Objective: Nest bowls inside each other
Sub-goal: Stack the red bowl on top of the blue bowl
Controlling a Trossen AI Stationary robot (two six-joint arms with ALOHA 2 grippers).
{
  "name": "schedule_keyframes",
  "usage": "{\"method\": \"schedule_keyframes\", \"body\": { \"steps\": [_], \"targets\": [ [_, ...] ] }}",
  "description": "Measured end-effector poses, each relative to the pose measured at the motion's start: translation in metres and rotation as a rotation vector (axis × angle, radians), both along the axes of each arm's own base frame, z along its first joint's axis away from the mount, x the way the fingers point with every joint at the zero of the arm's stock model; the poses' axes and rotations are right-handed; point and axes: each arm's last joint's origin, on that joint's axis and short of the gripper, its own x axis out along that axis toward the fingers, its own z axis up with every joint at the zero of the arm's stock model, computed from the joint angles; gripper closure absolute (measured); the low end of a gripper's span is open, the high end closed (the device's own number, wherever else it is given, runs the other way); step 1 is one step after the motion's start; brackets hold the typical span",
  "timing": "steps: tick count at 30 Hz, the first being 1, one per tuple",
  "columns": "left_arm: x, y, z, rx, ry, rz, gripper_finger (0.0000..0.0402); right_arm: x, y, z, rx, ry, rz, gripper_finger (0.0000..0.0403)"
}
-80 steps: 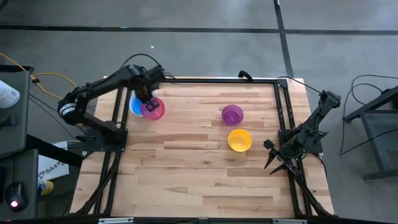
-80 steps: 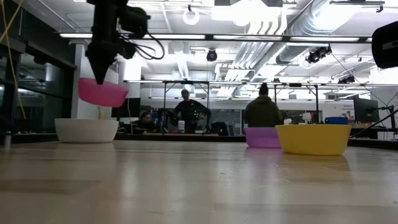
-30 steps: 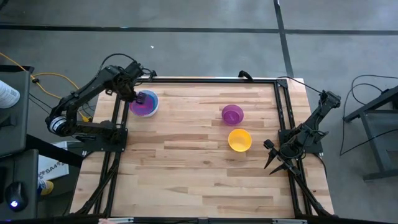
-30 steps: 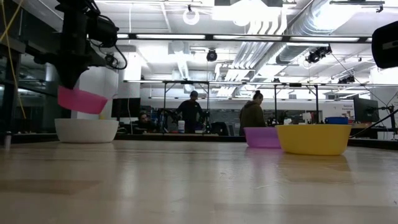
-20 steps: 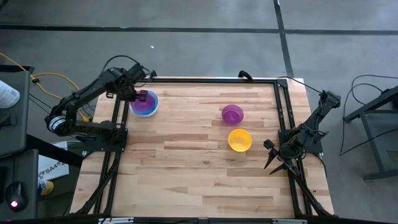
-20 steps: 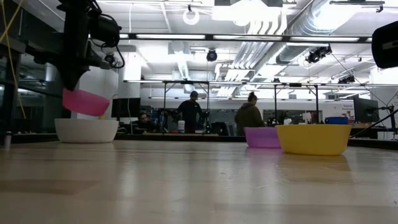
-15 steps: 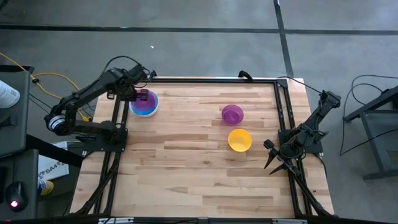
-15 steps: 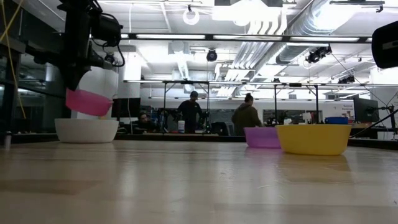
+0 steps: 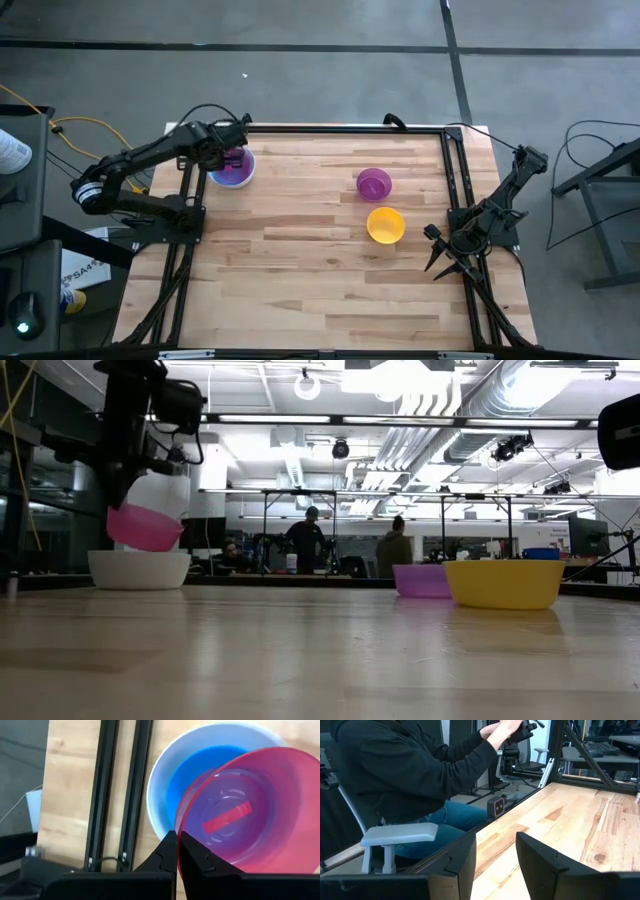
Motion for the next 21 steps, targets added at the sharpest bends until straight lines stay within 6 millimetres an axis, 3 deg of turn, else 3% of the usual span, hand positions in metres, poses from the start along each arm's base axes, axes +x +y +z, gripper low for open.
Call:
{"method": "schedule_keyframes", "body": {
  "steps": [7,21],
  "targets": [
    [0.001,-0.001,-0.02,0.017,-0.024,0.057,0.04,0.0,0.0,0.0,0.0,0.0,0.0,0.027],
    [0.006,0.005,-0.02,0.115,-0.052,0.075,0.0392,0.0,0.0,0.0,0.0,0.0,0.0,0.027]
  ]
}}
